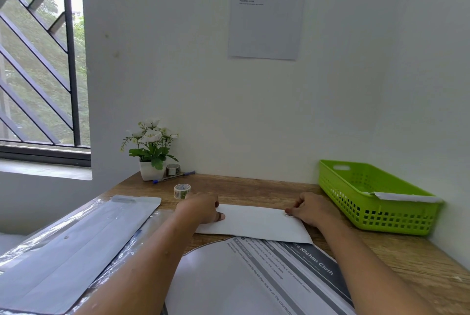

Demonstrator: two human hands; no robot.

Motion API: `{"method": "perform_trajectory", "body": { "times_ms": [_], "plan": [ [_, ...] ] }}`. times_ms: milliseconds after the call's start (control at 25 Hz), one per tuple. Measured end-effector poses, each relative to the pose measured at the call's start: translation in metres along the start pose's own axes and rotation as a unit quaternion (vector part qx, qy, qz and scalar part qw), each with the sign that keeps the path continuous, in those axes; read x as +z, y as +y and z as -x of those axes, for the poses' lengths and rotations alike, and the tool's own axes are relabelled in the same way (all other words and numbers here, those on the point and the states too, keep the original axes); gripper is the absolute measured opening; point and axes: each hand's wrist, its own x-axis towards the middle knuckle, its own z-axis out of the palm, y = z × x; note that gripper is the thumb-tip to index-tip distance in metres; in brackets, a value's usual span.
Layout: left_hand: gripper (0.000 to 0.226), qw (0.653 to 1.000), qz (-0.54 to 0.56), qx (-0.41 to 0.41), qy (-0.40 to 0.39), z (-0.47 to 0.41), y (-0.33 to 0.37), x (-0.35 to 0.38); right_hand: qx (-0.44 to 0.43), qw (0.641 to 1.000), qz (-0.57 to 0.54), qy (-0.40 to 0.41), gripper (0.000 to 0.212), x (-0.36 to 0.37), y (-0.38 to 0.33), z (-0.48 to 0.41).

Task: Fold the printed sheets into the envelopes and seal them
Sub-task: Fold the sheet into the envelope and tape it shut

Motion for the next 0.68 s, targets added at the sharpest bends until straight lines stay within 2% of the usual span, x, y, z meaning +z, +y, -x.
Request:
{"method": "perform_trajectory", "body": {
  "times_ms": [120, 240, 440, 640, 680],
  "plan": [
    [0.054, 1.000, 0.010, -0.007, 0.001, 0.000, -0.001, -0.001, 0.015, 0.999, 0.028, 0.034, 0.021, 0.004, -0.004, 0.002],
    [0.055, 1.000, 0.020, -0.021, 0.004, -0.001, -0.004, 0.000, 0.006, 0.999, 0.036, 0.033, 0.017, 0.005, -0.004, 0.001],
    [0.065, 0.998, 0.040, -0.041, 0.003, -0.003, -0.006, 0.001, 0.007, 1.000, 0.003, -0.008, 0.033, 0.001, -0.003, 0.001],
    [0.075, 0.997, 0.062, -0.052, -0.006, -0.007, -0.010, 0.004, 0.011, 0.999, 0.038, 0.014, 0.012, 0.006, -0.002, -0.002],
    [0.076, 0.996, 0.064, -0.055, -0.008, -0.008, -0.011, 0.004, 0.008, 0.999, 0.044, 0.013, 0.013, 0.006, -0.002, -0.003]
  ]
}}
